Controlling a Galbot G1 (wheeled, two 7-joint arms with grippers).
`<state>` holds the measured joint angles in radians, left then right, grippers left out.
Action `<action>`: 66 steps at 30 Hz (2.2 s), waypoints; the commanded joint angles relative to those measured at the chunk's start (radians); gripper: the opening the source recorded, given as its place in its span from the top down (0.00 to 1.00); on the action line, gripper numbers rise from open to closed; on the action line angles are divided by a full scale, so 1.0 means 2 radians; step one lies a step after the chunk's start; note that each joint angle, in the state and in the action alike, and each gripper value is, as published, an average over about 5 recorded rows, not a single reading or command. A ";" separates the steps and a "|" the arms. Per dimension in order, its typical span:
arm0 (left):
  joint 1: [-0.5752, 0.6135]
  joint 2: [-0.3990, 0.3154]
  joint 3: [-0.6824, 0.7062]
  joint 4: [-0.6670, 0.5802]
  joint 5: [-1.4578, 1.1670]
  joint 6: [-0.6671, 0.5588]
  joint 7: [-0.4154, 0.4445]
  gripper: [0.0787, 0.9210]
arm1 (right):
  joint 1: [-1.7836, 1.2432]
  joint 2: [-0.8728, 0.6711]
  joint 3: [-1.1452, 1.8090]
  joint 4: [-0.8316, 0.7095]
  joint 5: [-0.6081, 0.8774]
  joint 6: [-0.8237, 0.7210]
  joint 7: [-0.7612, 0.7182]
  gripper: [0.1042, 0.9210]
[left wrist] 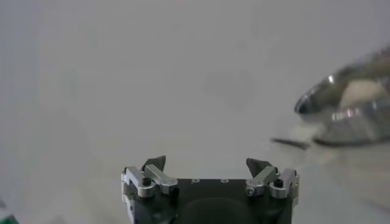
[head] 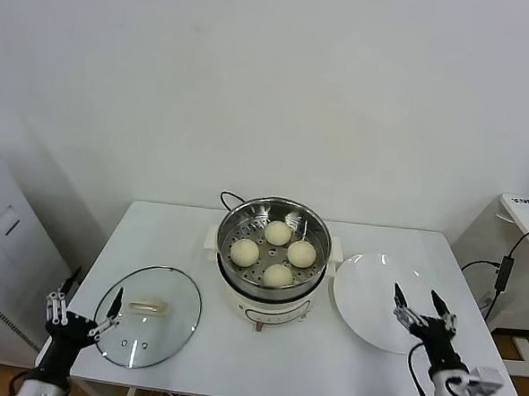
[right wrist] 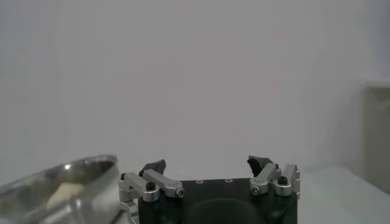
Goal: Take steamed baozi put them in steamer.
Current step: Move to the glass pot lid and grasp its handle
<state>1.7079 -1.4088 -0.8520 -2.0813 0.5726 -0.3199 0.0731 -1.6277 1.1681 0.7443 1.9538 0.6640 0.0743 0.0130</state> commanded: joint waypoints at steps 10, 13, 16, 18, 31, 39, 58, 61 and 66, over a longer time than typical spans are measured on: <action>-0.066 -0.004 0.037 0.176 0.468 -0.107 -0.163 0.12 | -0.103 0.060 0.048 0.042 -0.047 0.012 -0.010 0.12; -0.097 -0.004 0.041 0.196 0.487 -0.094 -0.170 0.12 | -0.105 0.062 0.050 0.044 -0.050 0.013 -0.011 0.12; -0.124 -0.002 0.046 0.209 0.493 -0.082 -0.169 0.12 | -0.106 0.064 0.053 0.045 -0.053 0.013 -0.010 0.12; -0.139 0.000 0.051 0.219 0.493 -0.075 -0.164 0.12 | -0.107 0.064 0.054 0.047 -0.055 0.013 -0.010 0.12; -0.200 0.009 0.054 0.285 0.503 -0.032 -0.165 0.12 | -0.109 0.069 0.067 0.052 -0.065 0.016 -0.011 0.12; -0.217 0.014 0.057 0.307 0.503 -0.025 -0.170 0.12 | -0.113 0.072 0.067 0.053 -0.067 0.018 -0.011 0.12; -0.198 0.030 0.067 0.284 0.405 -0.023 -0.194 0.60 | -0.105 0.068 0.067 0.050 -0.070 0.020 -0.012 0.12; -0.191 0.041 0.068 0.260 0.380 -0.016 -0.184 0.71 | -0.101 0.068 0.063 0.048 -0.072 0.019 -0.011 0.12; -0.175 0.070 0.067 0.208 0.335 0.012 -0.148 0.88 | -0.091 0.066 0.050 0.049 -0.075 0.015 -0.009 0.12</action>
<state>1.3256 -1.3359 -0.7195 -1.5291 1.4068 -0.3560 -0.2899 -1.8259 1.3026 0.8659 2.0516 0.5167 0.1100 -0.0075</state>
